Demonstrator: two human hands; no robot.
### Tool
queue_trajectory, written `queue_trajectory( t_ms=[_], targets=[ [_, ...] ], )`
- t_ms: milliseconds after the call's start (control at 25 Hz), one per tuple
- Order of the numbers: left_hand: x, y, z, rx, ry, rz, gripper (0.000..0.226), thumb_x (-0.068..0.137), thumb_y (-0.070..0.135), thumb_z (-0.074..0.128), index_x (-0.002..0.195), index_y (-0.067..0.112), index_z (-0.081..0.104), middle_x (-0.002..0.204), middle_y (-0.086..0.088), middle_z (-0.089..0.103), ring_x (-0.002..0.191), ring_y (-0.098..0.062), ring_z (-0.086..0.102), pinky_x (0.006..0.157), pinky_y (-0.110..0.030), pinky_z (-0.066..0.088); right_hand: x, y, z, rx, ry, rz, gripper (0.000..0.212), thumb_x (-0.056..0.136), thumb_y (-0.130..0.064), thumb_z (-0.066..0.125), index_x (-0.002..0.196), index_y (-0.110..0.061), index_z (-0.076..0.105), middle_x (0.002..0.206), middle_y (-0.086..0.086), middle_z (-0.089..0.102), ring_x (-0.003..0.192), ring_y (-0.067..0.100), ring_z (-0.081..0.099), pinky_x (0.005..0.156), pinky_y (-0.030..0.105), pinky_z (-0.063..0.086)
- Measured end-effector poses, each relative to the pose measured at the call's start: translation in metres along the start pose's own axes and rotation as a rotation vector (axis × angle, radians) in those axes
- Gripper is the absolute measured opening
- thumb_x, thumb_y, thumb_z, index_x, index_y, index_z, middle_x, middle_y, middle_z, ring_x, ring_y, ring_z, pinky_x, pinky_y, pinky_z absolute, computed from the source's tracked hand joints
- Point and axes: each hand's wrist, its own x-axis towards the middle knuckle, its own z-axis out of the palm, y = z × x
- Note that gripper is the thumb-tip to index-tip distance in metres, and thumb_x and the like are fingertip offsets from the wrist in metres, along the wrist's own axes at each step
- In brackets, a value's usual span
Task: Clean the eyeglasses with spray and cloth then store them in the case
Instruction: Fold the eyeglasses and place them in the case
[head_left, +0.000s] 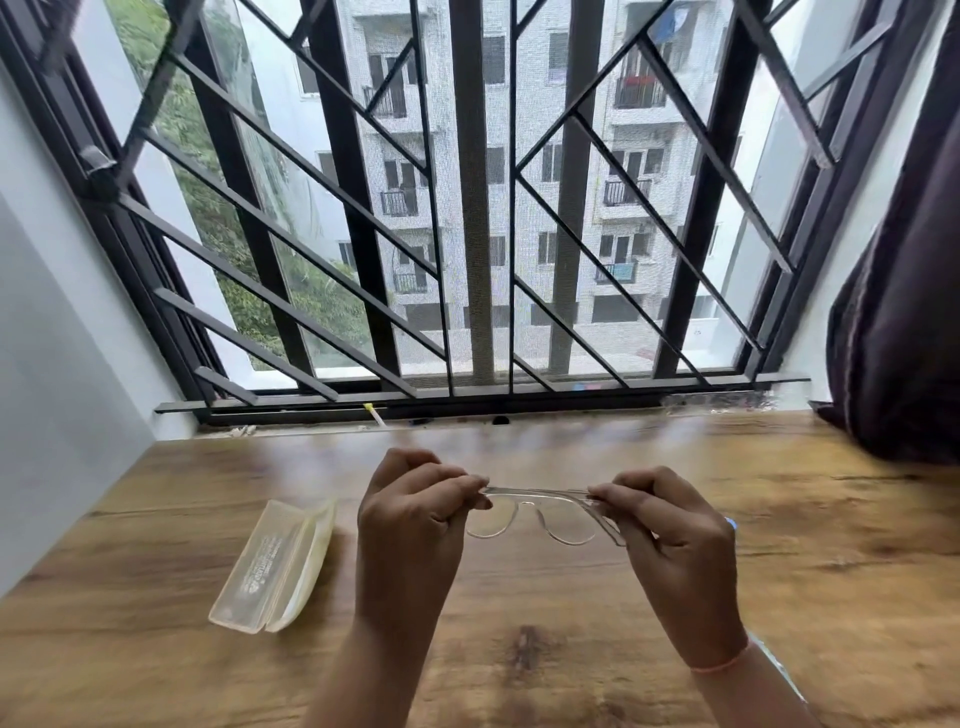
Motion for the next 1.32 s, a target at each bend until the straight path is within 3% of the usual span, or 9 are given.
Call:
queue_trajectory(
  t_ms=[240,440,600,720,920,1120,1320],
  targets=[
    [0.001,0.0,-0.001,0.015,-0.009,-0.005,0.007,0.065,0.013,0.074,0.071,0.016,0.076,0.067,0.008,0.069,0.074,-0.016,0.053,0.068,-0.016,0.043,0.003,0.006,0.001,0.156,-0.057,0.043,0.01,0.071,0.001,0.068,0.078,-0.002,0.074,0.075,0.004,0.064,0.071,0.004,0.064,0.066,0.01,0.049],
    [0.002,0.0,0.001,0.057,-0.059,-0.001,0.009,0.064,0.015,0.076,0.073,0.017,0.076,0.07,0.009,0.069,0.076,-0.016,0.053,0.07,-0.016,0.042,0.005,0.005,0.005,0.112,-0.004,0.073,0.008,0.07,-0.002,0.068,0.076,-0.004,0.075,0.073,0.001,0.063,0.069,0.005,0.062,0.065,0.01,0.048],
    [0.001,0.005,0.003,0.079,-0.132,-0.048,0.023,0.059,0.02,0.082,0.081,0.019,0.077,0.079,0.011,0.07,0.083,-0.011,0.048,0.069,-0.027,0.049,0.006,0.005,0.009,0.059,0.046,0.088,0.008,0.071,-0.003,0.068,0.075,-0.004,0.074,0.072,0.001,0.063,0.069,0.004,0.06,0.066,0.007,0.045],
    [0.001,0.011,0.005,0.078,-0.156,-0.029,0.02,0.061,0.029,0.075,0.081,0.023,0.077,0.078,0.014,0.069,0.082,-0.01,0.046,0.066,-0.032,0.051,0.003,0.007,0.012,0.053,0.053,0.097,0.008,0.071,-0.002,0.068,0.075,-0.003,0.074,0.072,0.002,0.063,0.069,0.005,0.06,0.066,0.007,0.045],
    [0.002,0.013,0.014,0.167,-0.188,0.072,0.008,0.067,0.023,0.072,0.073,0.021,0.076,0.073,0.013,0.068,0.076,-0.018,0.053,0.065,-0.033,0.051,0.001,0.007,0.015,0.043,0.062,0.094,0.009,0.07,0.001,0.068,0.076,-0.003,0.074,0.072,0.004,0.062,0.074,0.002,0.059,0.068,0.004,0.043],
    [-0.002,0.012,0.025,0.211,-0.121,0.122,0.006,0.077,0.018,0.069,0.077,0.015,0.075,0.074,0.008,0.069,0.075,-0.02,0.053,0.06,-0.03,0.05,0.001,0.013,0.015,0.026,0.061,0.081,0.011,0.071,0.0,0.068,0.079,-0.004,0.074,0.074,0.004,0.062,0.075,0.003,0.058,0.068,0.009,0.046],
    [-0.018,0.004,0.044,0.279,0.048,0.253,0.006,0.079,0.009,0.071,0.075,0.012,0.074,0.074,0.001,0.07,0.072,-0.019,0.059,0.059,-0.029,0.053,0.003,0.018,0.019,0.049,0.065,0.081,0.012,0.072,0.002,0.068,0.08,-0.006,0.074,0.076,0.004,0.061,0.074,0.006,0.059,0.067,0.013,0.048]
  ],
)
